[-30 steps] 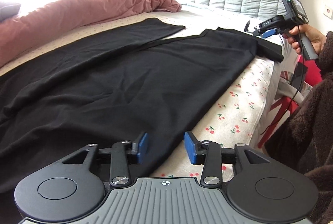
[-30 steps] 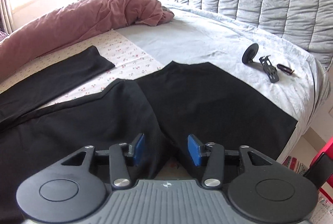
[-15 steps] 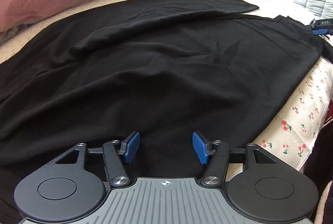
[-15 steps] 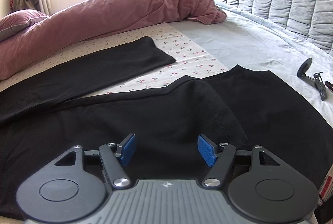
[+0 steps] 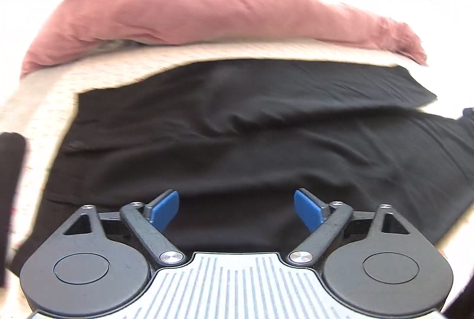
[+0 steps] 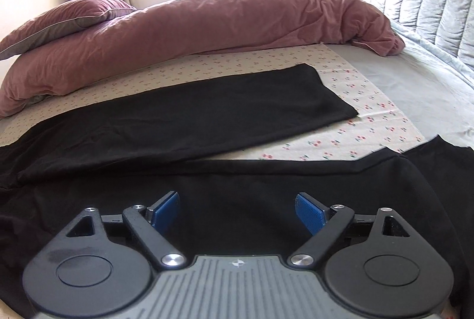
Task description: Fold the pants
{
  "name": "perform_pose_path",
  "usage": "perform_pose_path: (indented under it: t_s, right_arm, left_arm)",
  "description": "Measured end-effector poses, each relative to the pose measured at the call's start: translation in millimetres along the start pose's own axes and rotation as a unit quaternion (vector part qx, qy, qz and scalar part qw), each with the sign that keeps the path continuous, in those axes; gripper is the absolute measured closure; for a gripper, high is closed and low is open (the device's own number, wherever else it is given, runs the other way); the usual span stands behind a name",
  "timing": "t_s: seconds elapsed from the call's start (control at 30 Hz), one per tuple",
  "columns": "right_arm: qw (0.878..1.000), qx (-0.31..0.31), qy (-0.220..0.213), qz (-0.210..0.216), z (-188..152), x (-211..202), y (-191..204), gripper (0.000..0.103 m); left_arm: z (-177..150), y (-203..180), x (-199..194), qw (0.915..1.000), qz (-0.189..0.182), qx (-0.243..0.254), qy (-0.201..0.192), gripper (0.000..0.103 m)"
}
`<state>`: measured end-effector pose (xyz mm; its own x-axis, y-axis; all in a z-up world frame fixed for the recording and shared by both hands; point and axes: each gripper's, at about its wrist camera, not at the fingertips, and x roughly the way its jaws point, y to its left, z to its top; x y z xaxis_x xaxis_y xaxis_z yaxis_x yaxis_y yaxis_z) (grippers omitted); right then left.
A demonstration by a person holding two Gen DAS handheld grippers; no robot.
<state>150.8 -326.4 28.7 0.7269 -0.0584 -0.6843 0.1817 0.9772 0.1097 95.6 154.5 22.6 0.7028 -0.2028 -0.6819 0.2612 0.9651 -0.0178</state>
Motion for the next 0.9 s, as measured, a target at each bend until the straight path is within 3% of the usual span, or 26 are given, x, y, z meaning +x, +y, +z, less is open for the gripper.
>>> perform_pose_path:
  t_s: [0.13, 0.4, 0.67, 0.9]
  right_arm:
    - [0.998, -0.039, -0.001, 0.041, 24.6, 13.3, 34.9, 0.008]
    - [0.986, -0.114, 0.012, 0.121, 62.1, 58.9, 105.8, 0.005]
    - [0.968, -0.162, 0.036, 0.187, 89.3, 131.6, 161.9, 0.004]
    - [0.959, -0.184, 0.034, 0.211, 100.8, 183.0, 199.5, 0.004]
  left_arm:
    - [26.1, 27.0, 8.6, 0.9992, 0.037, -0.014, -0.005, 0.005]
    - [66.0, 81.2, 45.4, 0.9939, 0.109, 0.012, -0.017, 0.005]
    - [101.9, 118.9, 123.5, 0.991, 0.128, 0.035, -0.014, 0.005]
    - [134.1, 112.0, 199.5, 0.9935, 0.096, 0.057, -0.021, 0.005]
